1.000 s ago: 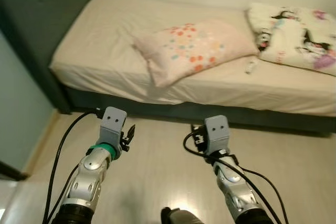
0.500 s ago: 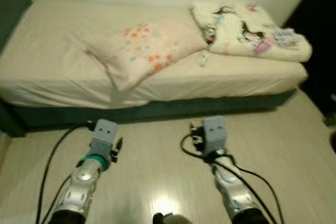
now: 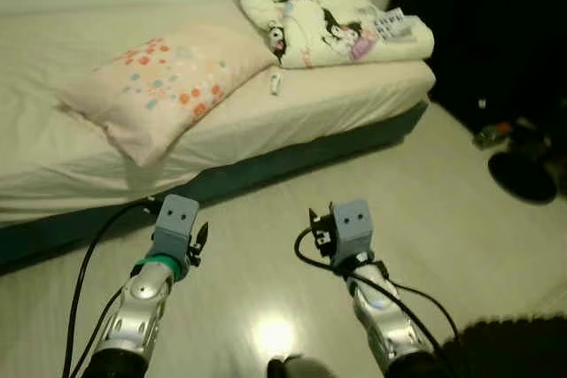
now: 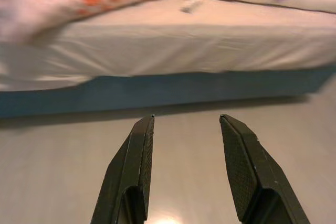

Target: Clean up the room

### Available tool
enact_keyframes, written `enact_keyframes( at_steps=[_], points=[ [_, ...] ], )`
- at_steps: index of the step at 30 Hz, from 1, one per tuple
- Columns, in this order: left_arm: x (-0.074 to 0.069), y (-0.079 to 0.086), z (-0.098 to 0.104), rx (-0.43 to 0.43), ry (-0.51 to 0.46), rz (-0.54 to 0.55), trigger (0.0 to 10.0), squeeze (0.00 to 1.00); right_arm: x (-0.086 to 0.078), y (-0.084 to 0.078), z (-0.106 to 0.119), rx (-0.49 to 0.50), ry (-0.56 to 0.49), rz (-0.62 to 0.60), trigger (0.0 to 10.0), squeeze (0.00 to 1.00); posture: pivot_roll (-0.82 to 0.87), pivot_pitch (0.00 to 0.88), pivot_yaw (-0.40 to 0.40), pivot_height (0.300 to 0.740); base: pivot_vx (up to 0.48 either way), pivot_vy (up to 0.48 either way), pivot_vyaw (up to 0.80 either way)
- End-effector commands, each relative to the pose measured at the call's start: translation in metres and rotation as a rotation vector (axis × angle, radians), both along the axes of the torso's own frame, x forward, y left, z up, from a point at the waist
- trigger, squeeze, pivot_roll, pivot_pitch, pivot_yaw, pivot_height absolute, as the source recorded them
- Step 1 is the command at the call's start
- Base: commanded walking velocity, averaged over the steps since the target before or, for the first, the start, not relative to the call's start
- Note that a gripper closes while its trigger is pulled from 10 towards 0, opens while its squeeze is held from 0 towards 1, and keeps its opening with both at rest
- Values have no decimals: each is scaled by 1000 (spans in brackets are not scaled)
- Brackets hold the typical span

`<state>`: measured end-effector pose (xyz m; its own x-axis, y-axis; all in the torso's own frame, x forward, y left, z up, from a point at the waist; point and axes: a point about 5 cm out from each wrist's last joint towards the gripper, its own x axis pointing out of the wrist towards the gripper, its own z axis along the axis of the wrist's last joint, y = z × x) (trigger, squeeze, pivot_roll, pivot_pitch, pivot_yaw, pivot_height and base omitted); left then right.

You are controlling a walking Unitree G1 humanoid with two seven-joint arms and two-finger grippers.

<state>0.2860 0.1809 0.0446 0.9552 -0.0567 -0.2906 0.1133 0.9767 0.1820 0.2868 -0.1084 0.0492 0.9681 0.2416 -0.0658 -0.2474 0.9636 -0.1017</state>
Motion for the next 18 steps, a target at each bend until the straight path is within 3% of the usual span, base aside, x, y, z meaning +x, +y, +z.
enact_keyframes(
  at_steps=[1, 18],
  points=[
    [-1, -8, -2, -14, 5, -24, 10000, 0, -1, -4, -2, -4, 2, -13, 10000, 0, -25, 31, -27, 740, 0, 0, -800],
    [6, 1, 10, 17, -22, -67, 10000, 0, 6, 8, 0, 43, -5, -42, 10000, 0, 13, 16, 49, 740, 0, 0, -800]
  ],
)
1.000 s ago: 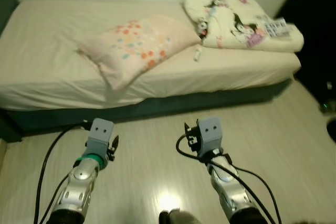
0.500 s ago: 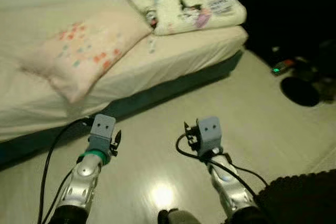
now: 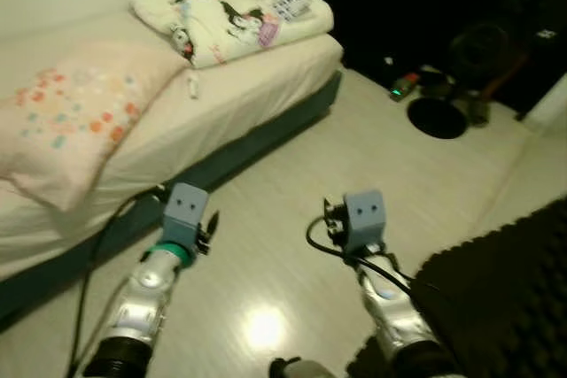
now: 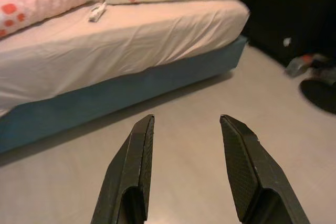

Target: Clean up the room

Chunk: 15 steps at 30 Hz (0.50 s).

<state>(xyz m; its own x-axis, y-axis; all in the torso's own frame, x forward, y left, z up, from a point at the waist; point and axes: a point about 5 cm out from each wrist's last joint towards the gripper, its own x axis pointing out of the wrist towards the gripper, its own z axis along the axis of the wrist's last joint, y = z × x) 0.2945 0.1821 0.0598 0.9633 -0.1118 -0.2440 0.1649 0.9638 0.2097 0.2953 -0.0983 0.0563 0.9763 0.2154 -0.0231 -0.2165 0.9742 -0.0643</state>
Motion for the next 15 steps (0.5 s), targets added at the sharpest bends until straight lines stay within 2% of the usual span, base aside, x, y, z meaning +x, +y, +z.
enact_keyframes(
  at_steps=[1, 8, 13, 15],
  points=[
    [-1, 1, -4, -1, 27, -8, 10000, 0, -2, -1, -7, 1, 27, -15, 10000, 0, 13, 16, 49, 740, 0, 0, -800],
    [2, 2, -1, 1, 21, -9, 10000, 0, -1, -3, -6, 2, 24, -21, 10000, 0, 5, 18, 43, 740, 0, 0, -800],
    [1, -5, -4, 0, 23, -12, 10000, 0, 0, -8, -4, 0, 7, -25, 10000, 0, -6, 19, 31, 740, 0, 0, -800],
    [2, -8, -4, -6, 17, -17, 10000, 0, 0, -6, -2, -3, -7, -10, 10000, 0, -9, 18, 26, 740, 0, 0, 0]
  ],
)
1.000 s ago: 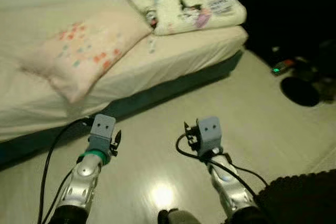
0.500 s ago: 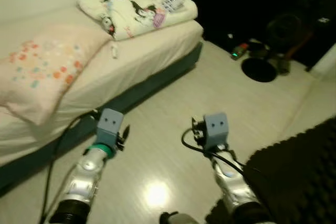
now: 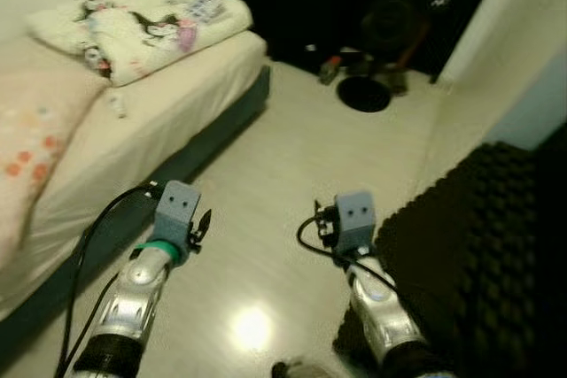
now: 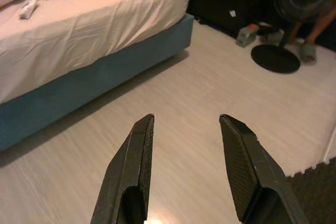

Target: Clean up the room

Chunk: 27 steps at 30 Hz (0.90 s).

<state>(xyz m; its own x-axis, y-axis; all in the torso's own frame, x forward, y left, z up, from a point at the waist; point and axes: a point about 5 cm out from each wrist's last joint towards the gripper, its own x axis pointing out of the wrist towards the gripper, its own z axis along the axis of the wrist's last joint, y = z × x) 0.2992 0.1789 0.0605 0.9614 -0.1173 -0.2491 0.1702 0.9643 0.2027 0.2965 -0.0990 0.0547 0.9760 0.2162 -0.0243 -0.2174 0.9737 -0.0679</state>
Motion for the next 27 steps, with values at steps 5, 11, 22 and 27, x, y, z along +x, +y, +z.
enact_keyframes(
  at_steps=[5, 11, 22, 27],
  points=[
    [-1, -9, -5, -4, 5, -20, 10000, 0, -2, -3, -1, -3, -15, 6, 10000, 0, -15, 15, 18, 740, 342, 0, 0],
    [0, -11, -5, -6, 1, -24, 10000, 0, -3, -3, -1, -6, -15, 11, 10000, 0, -18, 14, 14, 740, 472, 0, 0],
    [-2, -15, -8, -15, 4, -25, 10000, 0, 0, -14, 1, -10, -15, -28, 10000, 0, -26, 17, -3, 740, 472, 0, 0],
    [-1, -18, -8, -23, 1, -27, 10000, 0, 6, -31, 3, -1, -7, -96, 10000, 0, -28, 20, -7, 740, 472, 0, 0]
  ],
)
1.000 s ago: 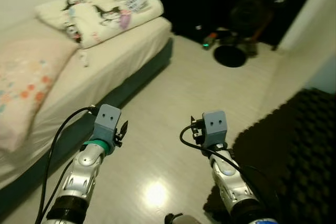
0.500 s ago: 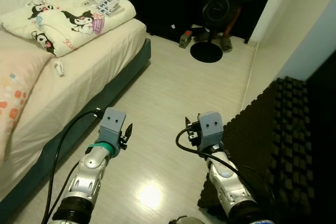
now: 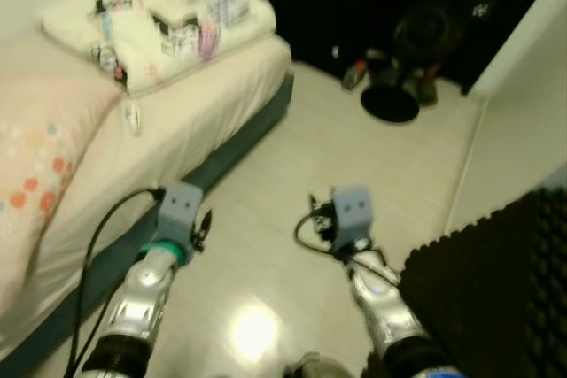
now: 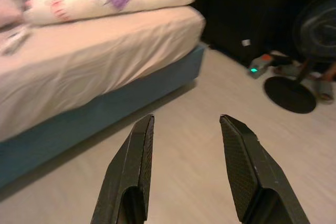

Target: Clean up the room

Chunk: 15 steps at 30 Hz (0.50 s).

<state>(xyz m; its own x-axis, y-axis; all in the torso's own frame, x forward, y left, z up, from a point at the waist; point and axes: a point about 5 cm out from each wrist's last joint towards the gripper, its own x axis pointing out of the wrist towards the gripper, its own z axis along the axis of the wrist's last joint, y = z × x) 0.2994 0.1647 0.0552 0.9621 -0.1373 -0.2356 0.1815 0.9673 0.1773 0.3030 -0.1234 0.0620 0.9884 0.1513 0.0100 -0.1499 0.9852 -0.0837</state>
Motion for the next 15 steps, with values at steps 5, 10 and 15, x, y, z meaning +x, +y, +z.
enact_keyframes(
  at_steps=[5, 10, 15],
  points=[
    [2, -15, 1, -3, -5, -47, 10000, 0, 2, -26, 0, -11, 16, -74, 10000, 0, -39, 27, -5, 740, 472, 0, 0],
    [11, -34, 15, -20, -56, -104, 10000, 0, 5, -43, 6, -33, -4, -112, 10000, 0, -58, 31, -8, 740, 472, 0, 0],
    [22, -41, 26, -39, -87, -104, 10000, 0, 9, -51, 13, -35, -21, -134, 10000, 0, -58, 34, -6, 740, 469, 0, 0]
  ],
)
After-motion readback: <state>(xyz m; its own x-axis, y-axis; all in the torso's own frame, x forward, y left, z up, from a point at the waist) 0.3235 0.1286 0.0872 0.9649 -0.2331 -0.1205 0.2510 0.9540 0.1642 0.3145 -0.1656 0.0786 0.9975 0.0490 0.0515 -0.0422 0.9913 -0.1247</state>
